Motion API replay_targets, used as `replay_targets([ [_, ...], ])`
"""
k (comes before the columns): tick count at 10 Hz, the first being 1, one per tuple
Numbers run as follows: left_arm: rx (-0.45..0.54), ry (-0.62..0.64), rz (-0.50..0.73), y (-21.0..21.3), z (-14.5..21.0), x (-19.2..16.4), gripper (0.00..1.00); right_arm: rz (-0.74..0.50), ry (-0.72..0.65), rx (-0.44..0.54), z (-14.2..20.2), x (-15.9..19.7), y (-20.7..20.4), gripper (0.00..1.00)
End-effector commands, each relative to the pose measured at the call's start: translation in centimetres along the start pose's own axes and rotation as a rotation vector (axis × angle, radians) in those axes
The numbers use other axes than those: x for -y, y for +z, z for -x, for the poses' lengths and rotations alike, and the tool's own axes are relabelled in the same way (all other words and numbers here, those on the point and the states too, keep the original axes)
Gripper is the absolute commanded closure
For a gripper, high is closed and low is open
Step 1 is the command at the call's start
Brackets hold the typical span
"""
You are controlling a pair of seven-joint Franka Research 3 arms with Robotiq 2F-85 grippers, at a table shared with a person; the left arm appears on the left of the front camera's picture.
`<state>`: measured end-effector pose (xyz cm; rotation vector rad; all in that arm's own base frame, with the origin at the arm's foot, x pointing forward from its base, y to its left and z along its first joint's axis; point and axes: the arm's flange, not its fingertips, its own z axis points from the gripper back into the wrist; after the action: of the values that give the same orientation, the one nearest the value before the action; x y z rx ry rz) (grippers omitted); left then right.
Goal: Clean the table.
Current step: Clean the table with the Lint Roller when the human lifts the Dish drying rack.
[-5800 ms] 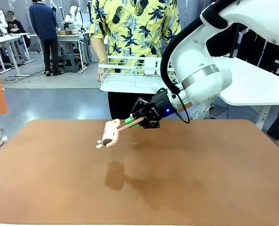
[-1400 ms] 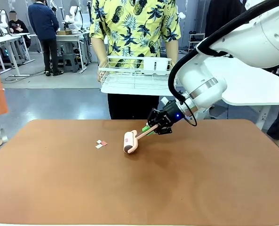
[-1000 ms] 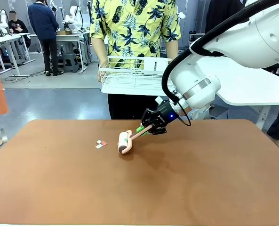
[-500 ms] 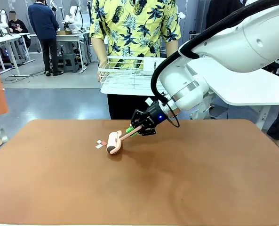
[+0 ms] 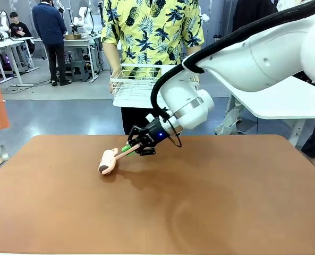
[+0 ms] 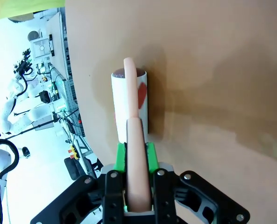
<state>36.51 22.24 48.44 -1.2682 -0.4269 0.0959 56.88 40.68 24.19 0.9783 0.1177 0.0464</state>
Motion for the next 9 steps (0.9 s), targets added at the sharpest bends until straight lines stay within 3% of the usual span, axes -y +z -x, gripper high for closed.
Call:
replay_targets([
  [1, 0.006, -0.007, 0.010, 0.3, 0.1, 0.2, 0.00, 0.085, -0.027, -0.110, 1.6, 1.1, -4.5, 0.79],
  [5, 0.006, -0.007, 0.010, 0.3, 0.1, 0.2, 0.00, 0.055, 0.005, -0.103, 1.4, -1.4, -6.0, 0.79],
  [9, 0.006, -0.007, 0.010, 0.3, 0.1, 0.2, 0.00, -0.032, 0.040, -0.096, 1.0, -3.6, -0.8, 0.79],
])
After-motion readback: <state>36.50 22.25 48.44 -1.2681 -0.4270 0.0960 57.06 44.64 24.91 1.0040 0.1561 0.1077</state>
